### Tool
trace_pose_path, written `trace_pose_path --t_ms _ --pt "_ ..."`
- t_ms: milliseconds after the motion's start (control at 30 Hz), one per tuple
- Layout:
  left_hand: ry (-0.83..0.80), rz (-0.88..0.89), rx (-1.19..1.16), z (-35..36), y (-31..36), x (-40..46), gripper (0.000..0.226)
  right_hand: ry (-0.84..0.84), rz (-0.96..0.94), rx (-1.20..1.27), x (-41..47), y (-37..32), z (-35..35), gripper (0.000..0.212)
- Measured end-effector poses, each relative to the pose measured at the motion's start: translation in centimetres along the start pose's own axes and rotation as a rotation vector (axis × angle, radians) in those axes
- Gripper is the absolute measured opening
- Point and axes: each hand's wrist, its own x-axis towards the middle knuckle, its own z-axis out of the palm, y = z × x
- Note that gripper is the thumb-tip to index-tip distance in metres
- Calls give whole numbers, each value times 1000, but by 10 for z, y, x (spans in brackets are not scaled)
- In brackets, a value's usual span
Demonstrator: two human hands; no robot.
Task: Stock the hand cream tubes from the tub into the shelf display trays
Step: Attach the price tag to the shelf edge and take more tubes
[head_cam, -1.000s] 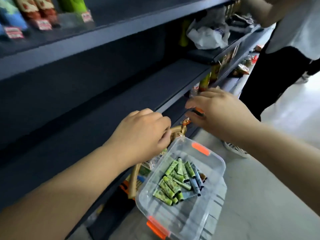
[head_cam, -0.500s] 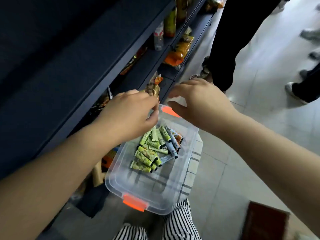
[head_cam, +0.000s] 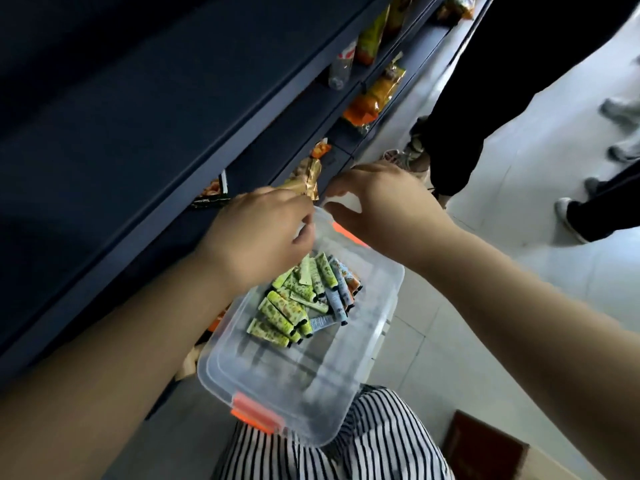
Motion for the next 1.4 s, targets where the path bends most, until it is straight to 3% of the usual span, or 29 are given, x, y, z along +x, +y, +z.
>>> trace_pose_path --t_ms 200,400,533,733,833,1000,1267,1400 --pt "103 -168 25 10 -34 -12 21 -135 -122 5 46 6 17 26" --pt "87 -609 8 62 -32 -8 27 -293 -355 64 100 35 73 23" --pt "35 -845 -64 100 -17 -17 12 -493 -438 69 114 54 108 26" --pt "110 -1069 -222 136 25 -37 39 -637 -468 130 99 70 144 23" --pt "120 -1171 -269 153 31 -52 36 -708 -468 99 94 77 170 22" --pt "158 -1262 -301 186 33 -74 31 -788 -381 59 88 86 214 21" --pt "85 -1378 -456 292 0 -48 19 -811 -147 -26 83 122 305 24" --pt "43 -1414 -515 335 -11 -34 20 -776 89 62 73 145 343 27"
